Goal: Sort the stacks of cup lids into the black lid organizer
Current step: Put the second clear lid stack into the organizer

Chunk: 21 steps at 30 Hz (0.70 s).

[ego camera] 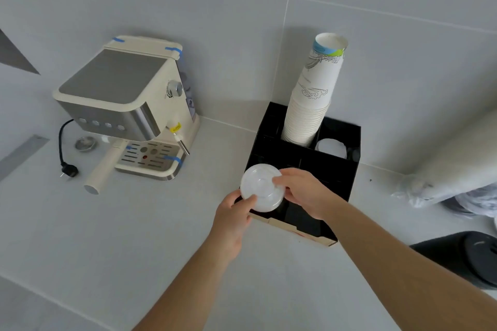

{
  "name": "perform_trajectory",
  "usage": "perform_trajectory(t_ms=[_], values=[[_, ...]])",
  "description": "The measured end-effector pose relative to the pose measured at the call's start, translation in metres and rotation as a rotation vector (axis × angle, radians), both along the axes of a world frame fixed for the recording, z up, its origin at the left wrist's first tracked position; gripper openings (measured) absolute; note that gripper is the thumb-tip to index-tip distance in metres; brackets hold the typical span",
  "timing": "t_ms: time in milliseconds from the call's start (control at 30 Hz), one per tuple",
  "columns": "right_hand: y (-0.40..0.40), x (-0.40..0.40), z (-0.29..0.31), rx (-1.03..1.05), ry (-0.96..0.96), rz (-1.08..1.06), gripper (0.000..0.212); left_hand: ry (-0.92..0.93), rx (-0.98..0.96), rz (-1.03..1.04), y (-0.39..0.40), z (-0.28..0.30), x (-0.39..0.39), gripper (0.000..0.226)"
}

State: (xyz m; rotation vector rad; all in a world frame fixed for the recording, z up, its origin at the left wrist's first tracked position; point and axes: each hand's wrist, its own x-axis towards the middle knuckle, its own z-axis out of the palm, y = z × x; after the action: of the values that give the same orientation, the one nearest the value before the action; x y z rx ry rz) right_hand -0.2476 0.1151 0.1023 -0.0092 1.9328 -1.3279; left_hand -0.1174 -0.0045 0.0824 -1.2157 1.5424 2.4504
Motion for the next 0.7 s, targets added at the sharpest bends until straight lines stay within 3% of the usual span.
perform_trajectory(t_ms=[133, 200, 633, 700], values=[[-0.015, -0.021, -0.006, 0.016, -0.076, -0.031, 0.030, -0.017, 0.106, 0.020, -0.007, -0.001, -0.015, 0.017], [-0.022, -0.028, -0.009, 0.029, -0.112, -0.058, 0.026, -0.040, 0.103, 0.011, -0.009, -0.006, -0.023, 0.014], [-0.046, -0.039, -0.025, 0.270, -0.073, -0.027, 0.039, -0.164, 0.129, 0.054, -0.002, -0.024, -0.042, 0.042], [-0.044, -0.033, -0.024, 0.284, -0.059, -0.017, 0.033, -0.186, 0.110, 0.052, 0.000, -0.026, -0.042, 0.042]])
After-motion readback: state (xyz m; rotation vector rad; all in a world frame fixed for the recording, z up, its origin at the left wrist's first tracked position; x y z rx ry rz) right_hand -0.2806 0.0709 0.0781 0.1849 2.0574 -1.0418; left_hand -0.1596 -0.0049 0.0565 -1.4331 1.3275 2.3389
